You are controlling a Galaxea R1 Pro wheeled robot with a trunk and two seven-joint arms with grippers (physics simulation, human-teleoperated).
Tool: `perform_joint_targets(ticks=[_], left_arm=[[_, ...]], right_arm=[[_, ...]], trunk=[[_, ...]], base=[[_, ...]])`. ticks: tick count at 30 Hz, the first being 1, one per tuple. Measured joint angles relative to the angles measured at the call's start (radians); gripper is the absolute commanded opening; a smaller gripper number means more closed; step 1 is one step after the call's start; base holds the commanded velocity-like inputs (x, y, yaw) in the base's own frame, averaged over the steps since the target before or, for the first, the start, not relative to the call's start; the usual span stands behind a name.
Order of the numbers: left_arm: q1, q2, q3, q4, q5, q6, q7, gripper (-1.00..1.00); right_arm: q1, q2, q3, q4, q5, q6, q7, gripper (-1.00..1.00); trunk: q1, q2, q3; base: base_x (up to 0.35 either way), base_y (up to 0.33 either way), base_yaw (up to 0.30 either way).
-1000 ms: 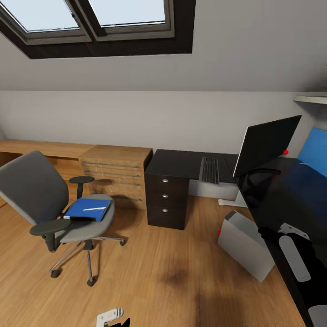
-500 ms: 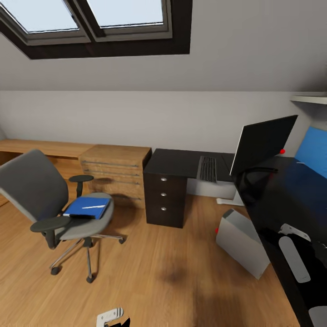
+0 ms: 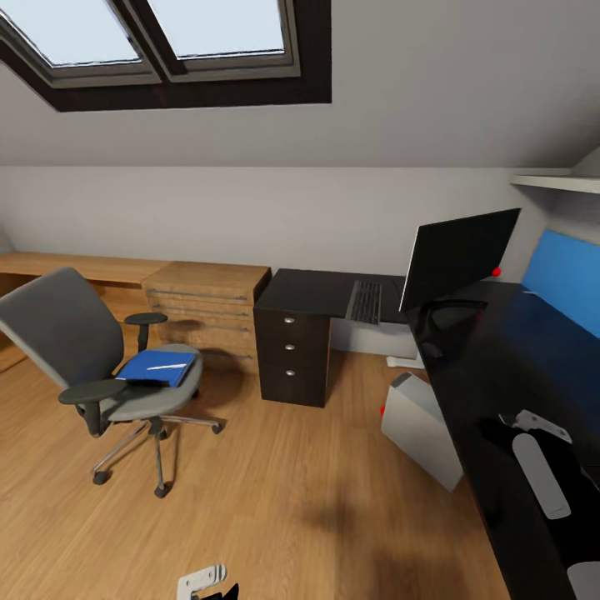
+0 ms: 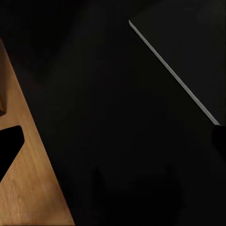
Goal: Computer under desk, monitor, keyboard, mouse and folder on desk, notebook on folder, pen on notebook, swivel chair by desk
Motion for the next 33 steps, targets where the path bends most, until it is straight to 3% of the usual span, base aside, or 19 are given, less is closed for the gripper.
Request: perform_joint_targets(ticks=[6, 8, 9, 10, 15, 20, 33], left_arm=[[0.0, 0.0, 0.0, 0.0, 0.0, 0.0, 0.0, 1.0], [0.0, 0.0, 0.0, 0.0, 0.0, 0.0, 0.0, 1.0], [0.0, 0.0, 0.0, 0.0, 0.0, 0.0, 0.0, 1.0], [0.0, 0.0, 0.0, 0.0, 0.0, 0.0, 0.0, 1.0], [0.0, 0.0, 0.0, 0.001, 0.0, 0.0, 0.0, 1.0], [0.0, 0.0, -0.001, 0.002, 0.0, 0.0, 0.0, 1.0], [0.0, -0.001, -0.001, 0.003, 0.0, 0.0, 0.0, 1.0]], right_arm=[[0.0, -0.004, 0.0, -0.002, 0.039, -0.003, 0.001, 1.0], [0.0, -0.005, 0.001, -0.003, 0.075, -0.003, 0.005, 1.0], [0.0, -0.004, 0.001, -0.005, 0.133, -0.011, 0.035, 1.0], [0.0, -0.004, 0.001, -0.004, 0.163, -0.019, 0.06, 1.0], [0.0, -0.004, 0.001, -0.004, 0.235, -0.035, 0.132, 1.0], [0.0, -0.004, 0.001, -0.001, 0.267, -0.044, 0.164, 1.0], [0.0, -0.005, 0.001, 0.02, 0.29, -0.088, 0.181, 1.0]], trunk=[[0.0, 0.0, 0.0], [0.0, 0.0, 0.0], [0.0, 0.0, 0.0], [0.0, 0.0, 0.0], [0.0, 0.0, 0.0], [0.0, 0.0, 0.0], [0.0, 0.0, 0.006]], base=[[-0.008, -0.006, 0.0], [-0.001, -0.001, 0.0], [0.0, 0.0, 0.0], [0.0, 0.0, 0.0], [0.0, 0.0, 0.0], [0.0, 0.0, 0.0], [0.0, 0.0, -0.106]])
